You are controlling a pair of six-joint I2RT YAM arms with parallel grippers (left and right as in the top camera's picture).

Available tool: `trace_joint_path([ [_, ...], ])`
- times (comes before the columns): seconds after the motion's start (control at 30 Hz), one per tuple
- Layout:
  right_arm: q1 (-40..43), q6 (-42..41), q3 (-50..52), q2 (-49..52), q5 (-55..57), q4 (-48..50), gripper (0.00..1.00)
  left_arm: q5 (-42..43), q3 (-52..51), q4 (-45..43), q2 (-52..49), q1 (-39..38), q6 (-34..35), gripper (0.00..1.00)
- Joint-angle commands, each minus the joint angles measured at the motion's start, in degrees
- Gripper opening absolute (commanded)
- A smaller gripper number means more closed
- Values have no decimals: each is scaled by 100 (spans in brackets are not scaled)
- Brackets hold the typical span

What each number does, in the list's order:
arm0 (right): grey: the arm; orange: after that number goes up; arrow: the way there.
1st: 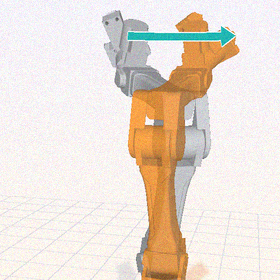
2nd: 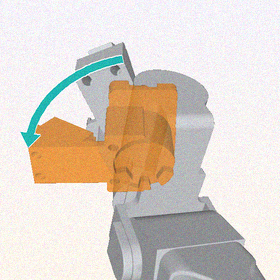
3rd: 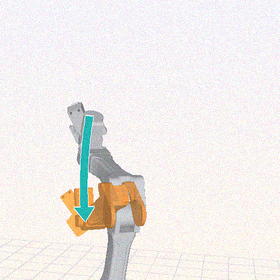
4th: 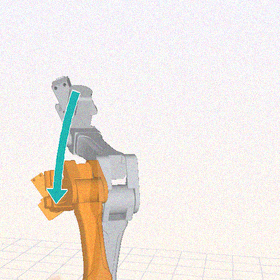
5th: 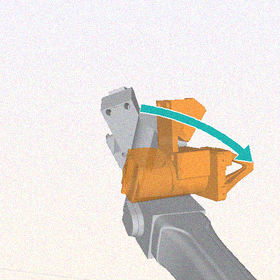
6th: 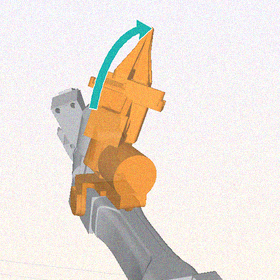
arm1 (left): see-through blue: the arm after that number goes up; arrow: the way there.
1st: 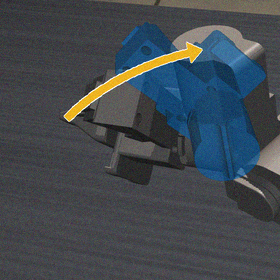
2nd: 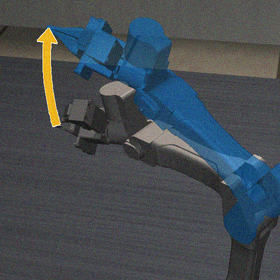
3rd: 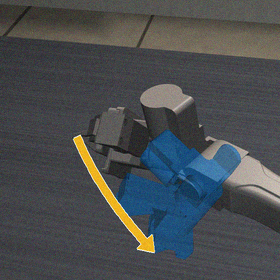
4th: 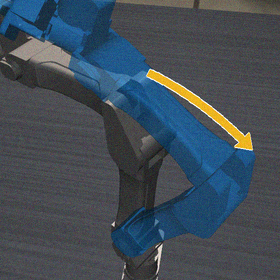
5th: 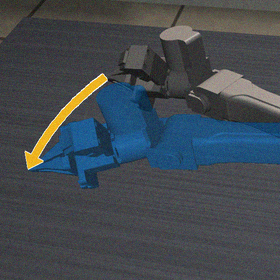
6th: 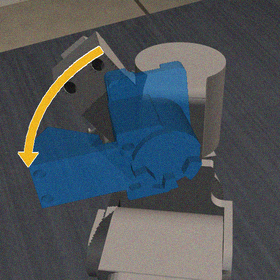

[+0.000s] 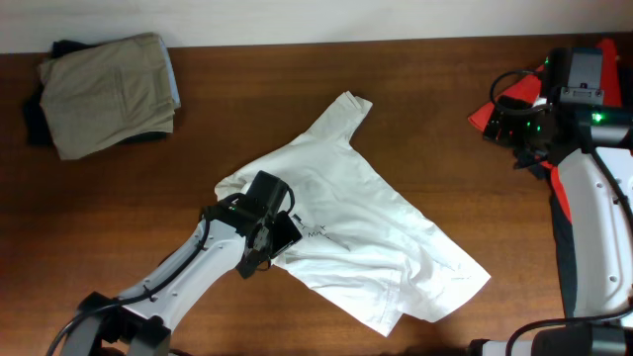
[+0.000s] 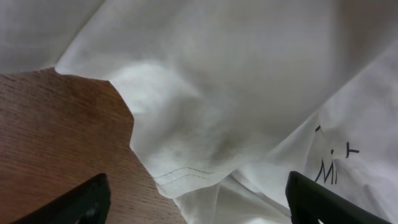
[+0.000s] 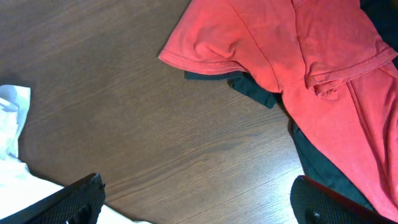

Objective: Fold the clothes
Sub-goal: 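Grasp the left edge of the white T-shirt with the left gripper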

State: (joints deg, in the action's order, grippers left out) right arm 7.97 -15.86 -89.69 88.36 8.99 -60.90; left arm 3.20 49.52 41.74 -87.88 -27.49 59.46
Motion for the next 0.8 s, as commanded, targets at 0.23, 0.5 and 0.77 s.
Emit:
trace_joint_path([
  [0.23,35,35,-48,24,72,2,99,48,-37,-55,-52,24,-2,89],
  [0.5,35,35,-48,24,72,2,99,455,-280,-127,-52,223,-249,89],
  [0.77,35,35,-48,24,72,2,99,455,-341,-278,-52,448,-251,76],
])
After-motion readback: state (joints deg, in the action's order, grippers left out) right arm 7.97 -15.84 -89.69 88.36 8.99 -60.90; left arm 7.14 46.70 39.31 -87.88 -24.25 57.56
